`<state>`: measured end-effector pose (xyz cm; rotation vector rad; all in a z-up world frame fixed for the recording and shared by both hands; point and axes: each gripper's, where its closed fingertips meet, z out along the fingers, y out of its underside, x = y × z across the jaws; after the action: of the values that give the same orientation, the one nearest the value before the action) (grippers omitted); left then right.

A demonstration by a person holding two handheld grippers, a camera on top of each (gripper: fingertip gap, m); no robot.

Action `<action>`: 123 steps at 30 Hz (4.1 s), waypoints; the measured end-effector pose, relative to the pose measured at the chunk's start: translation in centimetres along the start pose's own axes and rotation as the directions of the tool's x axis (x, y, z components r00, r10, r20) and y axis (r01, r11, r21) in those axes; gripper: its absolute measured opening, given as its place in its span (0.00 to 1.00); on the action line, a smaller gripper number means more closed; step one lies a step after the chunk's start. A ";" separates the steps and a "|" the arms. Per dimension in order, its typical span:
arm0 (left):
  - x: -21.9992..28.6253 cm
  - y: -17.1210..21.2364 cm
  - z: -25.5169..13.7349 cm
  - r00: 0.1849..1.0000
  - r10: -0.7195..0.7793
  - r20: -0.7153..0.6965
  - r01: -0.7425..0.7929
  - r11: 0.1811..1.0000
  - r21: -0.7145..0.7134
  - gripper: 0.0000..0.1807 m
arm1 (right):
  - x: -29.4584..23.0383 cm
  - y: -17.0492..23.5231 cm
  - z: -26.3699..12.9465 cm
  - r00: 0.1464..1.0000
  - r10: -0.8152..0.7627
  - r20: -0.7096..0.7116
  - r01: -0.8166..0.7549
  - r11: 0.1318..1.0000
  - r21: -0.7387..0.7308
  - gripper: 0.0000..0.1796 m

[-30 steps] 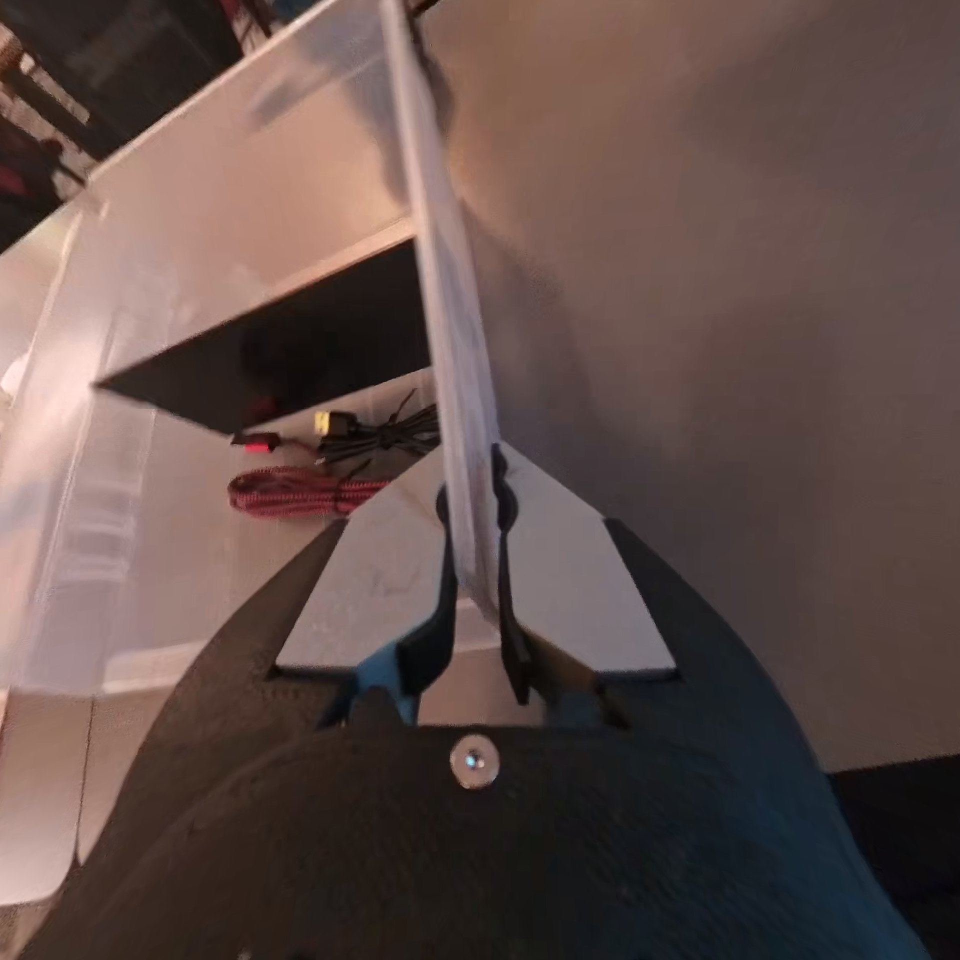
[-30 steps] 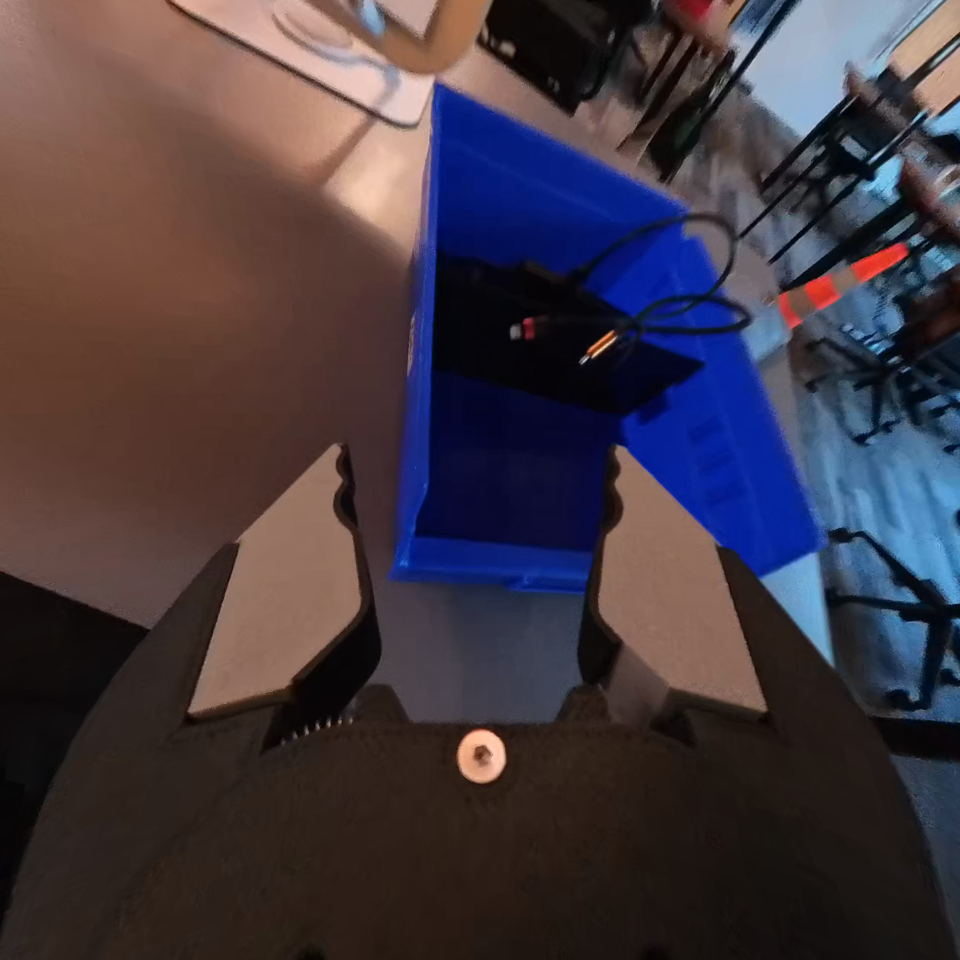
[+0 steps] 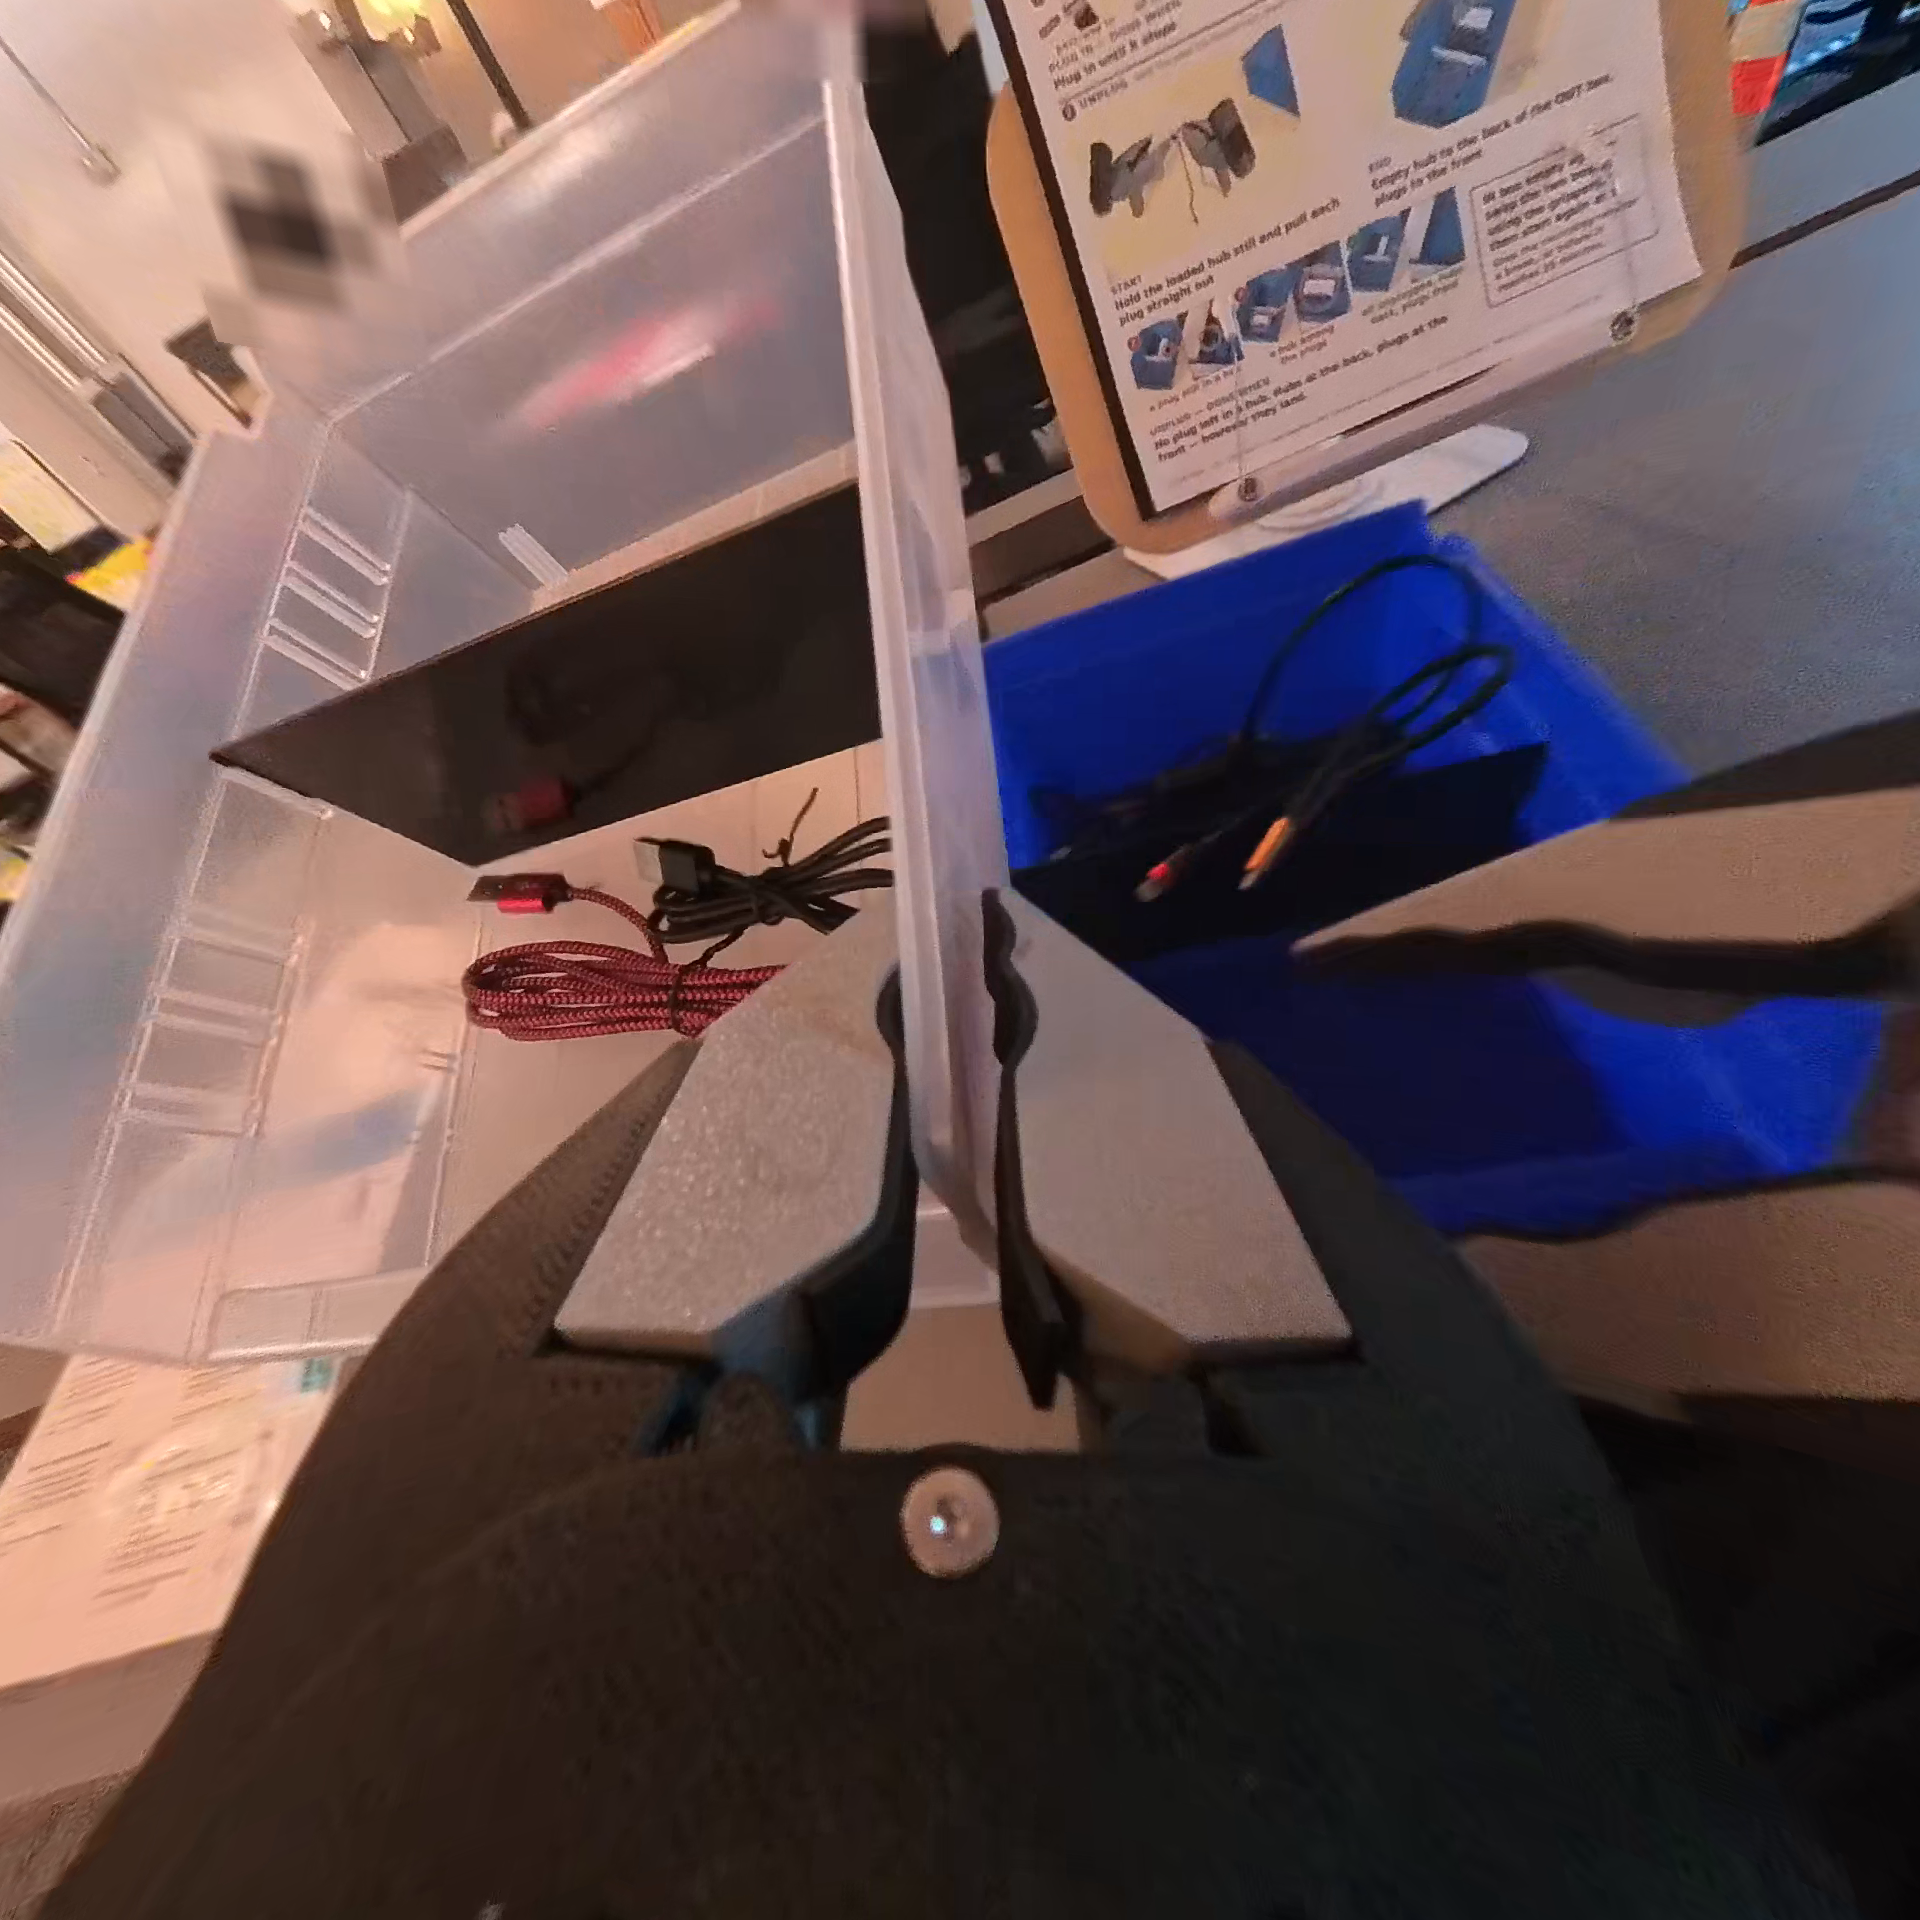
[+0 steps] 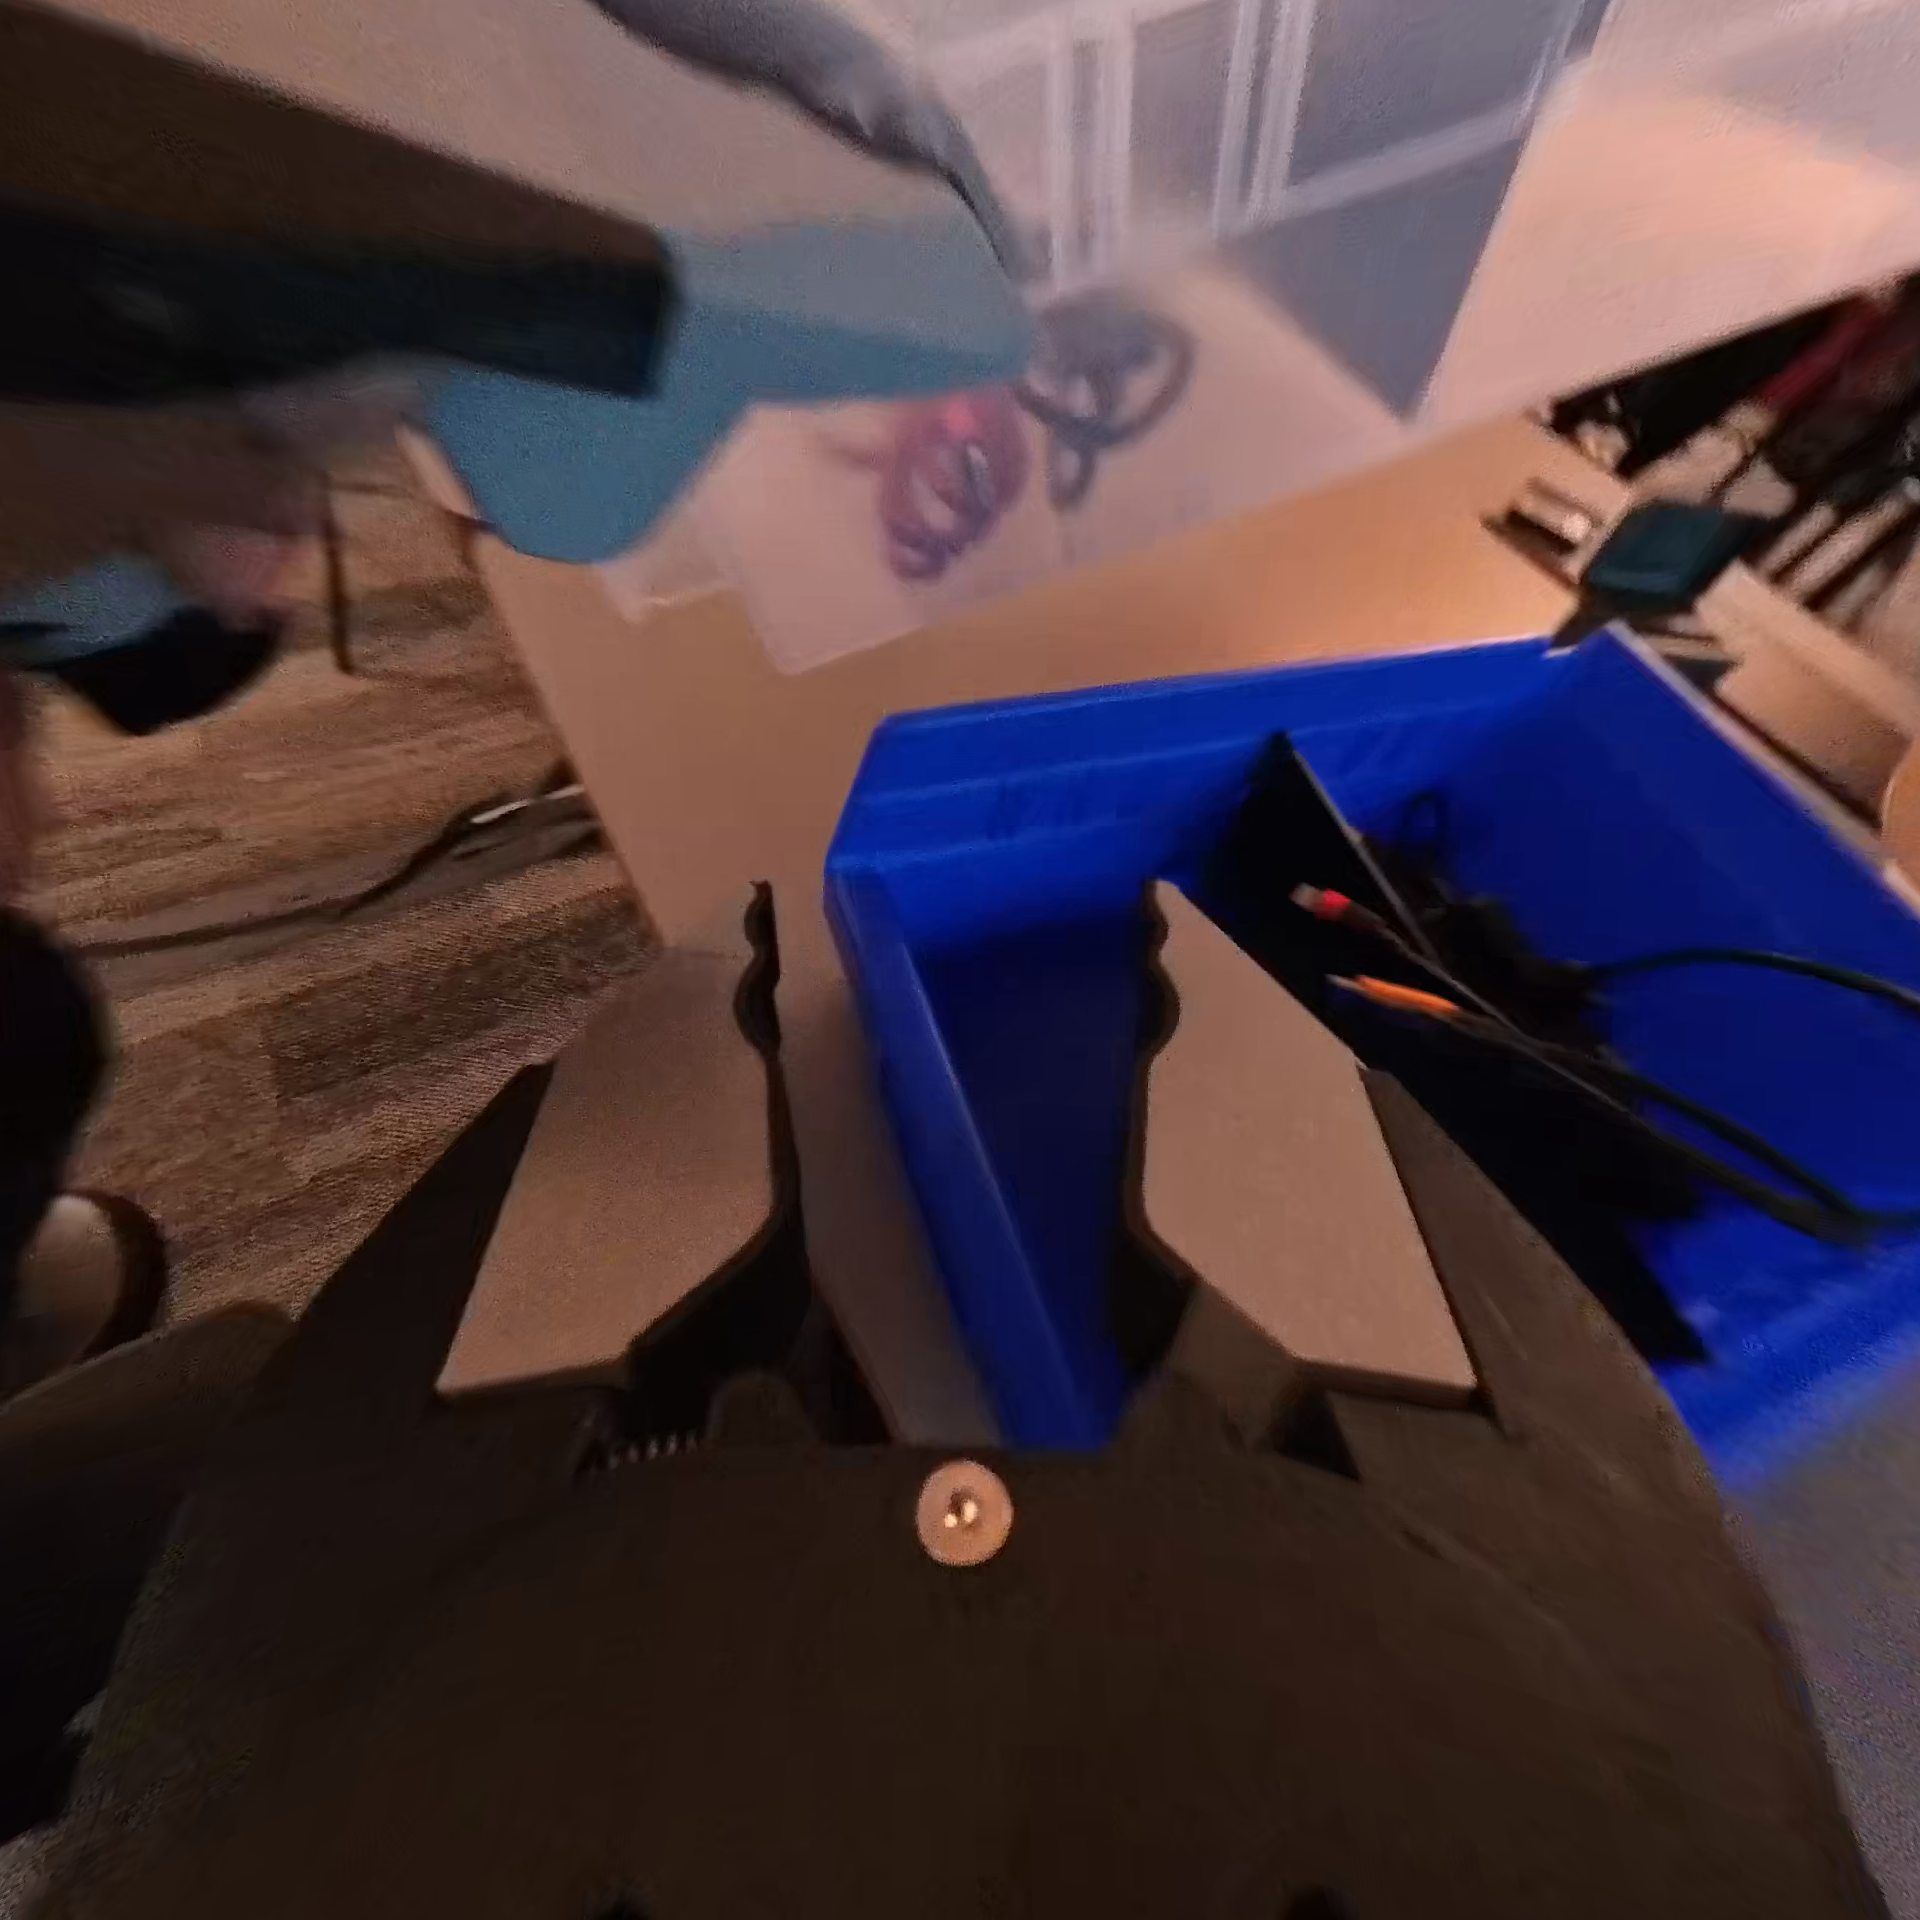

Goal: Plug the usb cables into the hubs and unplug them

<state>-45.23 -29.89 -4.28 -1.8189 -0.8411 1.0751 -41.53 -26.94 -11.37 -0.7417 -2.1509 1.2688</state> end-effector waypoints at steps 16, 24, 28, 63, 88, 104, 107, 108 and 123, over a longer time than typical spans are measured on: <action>16.5 -9.1 -0.2 0.930 0.284 -0.234 -0.252 0.955 0.155 0.03 | 19.7 8.5 -24.1 0.975 0.145 -0.166 -0.136 0.988 0.068 0.41; 31.3 -11.6 3.4 0.816 0.354 -0.457 -0.287 0.935 0.210 0.03 | 26.4 11.0 -31.6 0.909 0.144 -0.391 -0.131 0.990 0.059 0.41; 38.0 -9.0 6.1 0.741 0.344 -0.577 -0.327 0.935 0.137 0.04 | 27.1 12.4 -32.3 0.917 0.154 -0.369 -0.152 0.988 0.033 0.38; 15.1 9.2 5.8 0.932 -0.090 -0.351 -0.029 0.947 -0.320 0.44 | 31.6 26.2 -38.0 0.779 0.011 -0.627 -0.410 0.766 -0.496 0.27; 9.4 8.0 7.8 0.952 -0.229 -0.202 0.163 0.941 -0.297 0.27 | 25.1 15.0 -32.6 0.919 0.032 -0.393 -0.116 0.975 -0.192 0.38; -4.6 7.5 16.0 0.973 -0.117 -0.198 -0.004 0.853 -0.521 0.13 | 23.8 14.9 -29.5 0.937 -0.063 -0.342 -0.027 0.967 -0.253 0.38; -4.4 9.3 17.4 0.978 -0.030 -0.205 -0.097 0.808 -0.581 0.01 | 24.5 15.1 -29.4 0.927 -0.077 -0.368 -0.025 0.964 -0.264 0.38; -4.3 9.2 17.8 0.978 -0.011 -0.207 -0.111 0.815 -0.569 0.01 | 24.5 15.1 -29.3 0.925 -0.080 -0.370 -0.023 0.964 -0.267 0.38; -7.8 -13.5 9.6 0.985 0.171 -0.029 -0.174 0.970 -0.169 0.00 | 22.0 14.7 -24.2 0.967 -0.104 -0.233 0.038 0.962 -0.271 0.38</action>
<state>-58.82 -27.68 7.84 -2.0726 -0.7986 1.1256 -37.89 8.69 -10.80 -0.8706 -2.1415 0.8119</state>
